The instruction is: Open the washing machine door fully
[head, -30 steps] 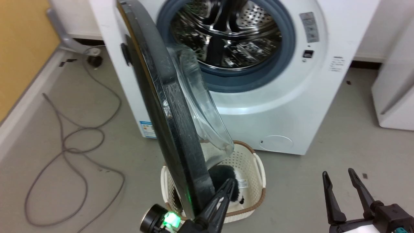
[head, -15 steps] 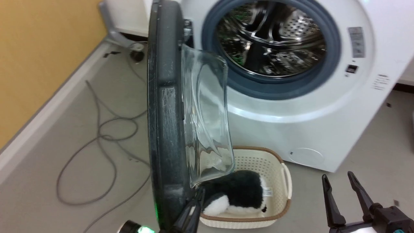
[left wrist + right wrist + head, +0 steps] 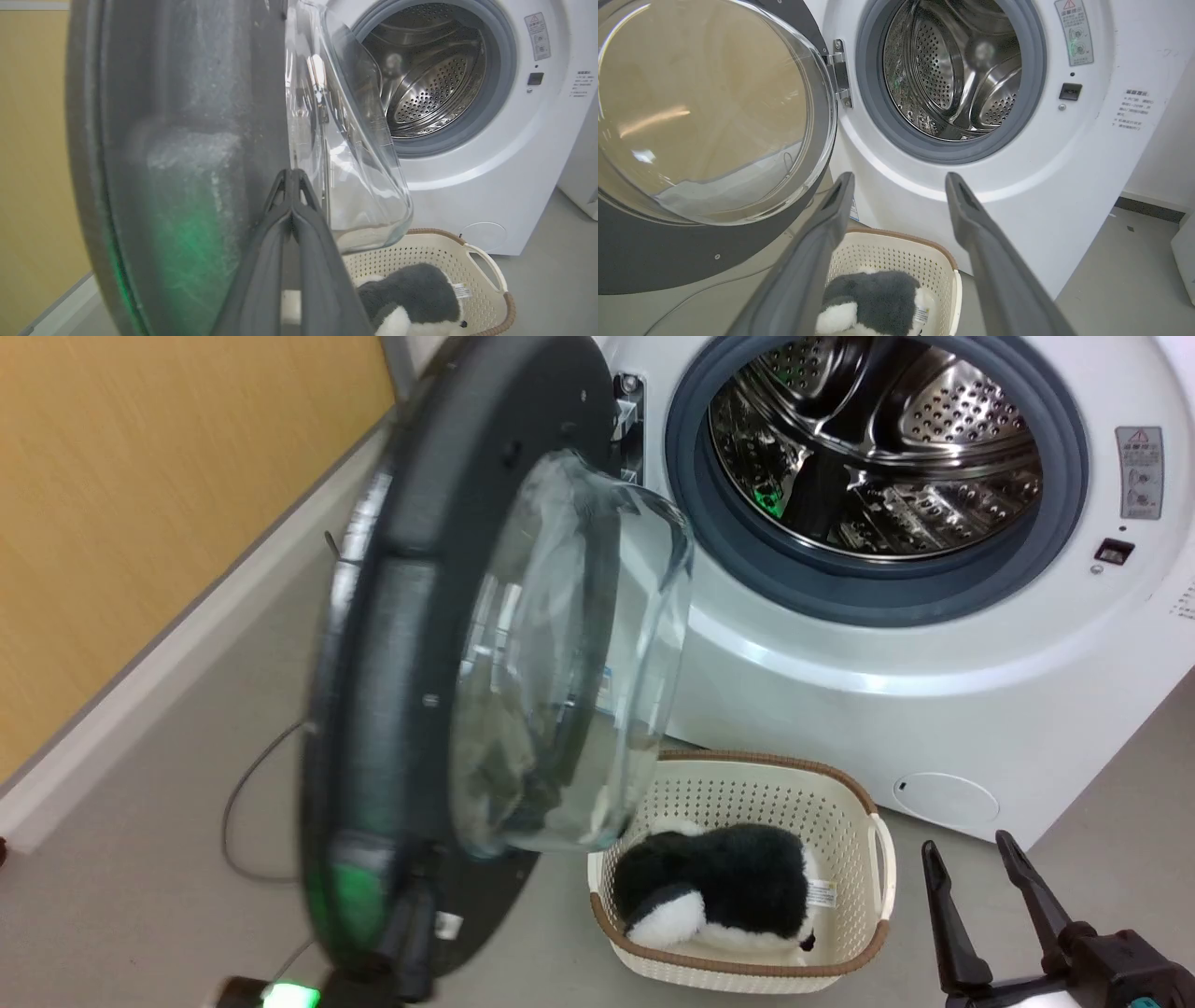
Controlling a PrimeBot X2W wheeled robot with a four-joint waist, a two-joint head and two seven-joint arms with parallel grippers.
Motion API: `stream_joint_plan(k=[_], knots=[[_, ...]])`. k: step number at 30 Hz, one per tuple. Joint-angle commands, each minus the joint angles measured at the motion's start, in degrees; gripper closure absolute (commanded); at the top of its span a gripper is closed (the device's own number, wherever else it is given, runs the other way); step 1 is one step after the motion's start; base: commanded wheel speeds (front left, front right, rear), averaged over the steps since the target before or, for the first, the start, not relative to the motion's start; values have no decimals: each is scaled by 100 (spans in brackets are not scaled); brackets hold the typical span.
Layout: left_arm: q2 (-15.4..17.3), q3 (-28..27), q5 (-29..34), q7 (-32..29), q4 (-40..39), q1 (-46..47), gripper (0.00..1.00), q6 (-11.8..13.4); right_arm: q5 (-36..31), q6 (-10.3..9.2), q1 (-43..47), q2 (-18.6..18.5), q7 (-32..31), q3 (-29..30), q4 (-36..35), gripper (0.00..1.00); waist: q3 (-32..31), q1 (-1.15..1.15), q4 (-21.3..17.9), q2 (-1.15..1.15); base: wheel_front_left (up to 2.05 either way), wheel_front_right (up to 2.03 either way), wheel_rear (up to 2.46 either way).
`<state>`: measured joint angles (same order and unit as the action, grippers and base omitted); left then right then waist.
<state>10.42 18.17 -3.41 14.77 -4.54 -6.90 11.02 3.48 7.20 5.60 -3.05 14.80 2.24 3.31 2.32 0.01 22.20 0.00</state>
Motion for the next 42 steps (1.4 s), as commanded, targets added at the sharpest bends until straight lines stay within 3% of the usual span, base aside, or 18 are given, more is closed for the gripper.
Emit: stream_joint_plan(k=[1,10,23,36,42], knots=[[105,-224,-69,23,62,65,100,82,-52,29,-20,17,19,-16,1,0,45,-1,-9,0,0,0,0],[327,-1293,-451,23,315,341,100,179,-158,29,-148,17,19,98,-19,0,310,-1,-138,0,0,0,0],[416,-2746,-1050,23,1022,1077,100,60,-358,29,-518,17,19,144,-66,0,870,-1,-511,0,0,0,0],[637,-3846,-1293,23,1923,1878,100,-318,-449,29,-752,17,19,136,-82,0,1188,-1,-753,0,0,0,0],[820,-4075,-1343,23,2729,2268,100,-549,-450,29,-835,17,19,83,-58,0,1247,-1,-859,0,0,0,0]])
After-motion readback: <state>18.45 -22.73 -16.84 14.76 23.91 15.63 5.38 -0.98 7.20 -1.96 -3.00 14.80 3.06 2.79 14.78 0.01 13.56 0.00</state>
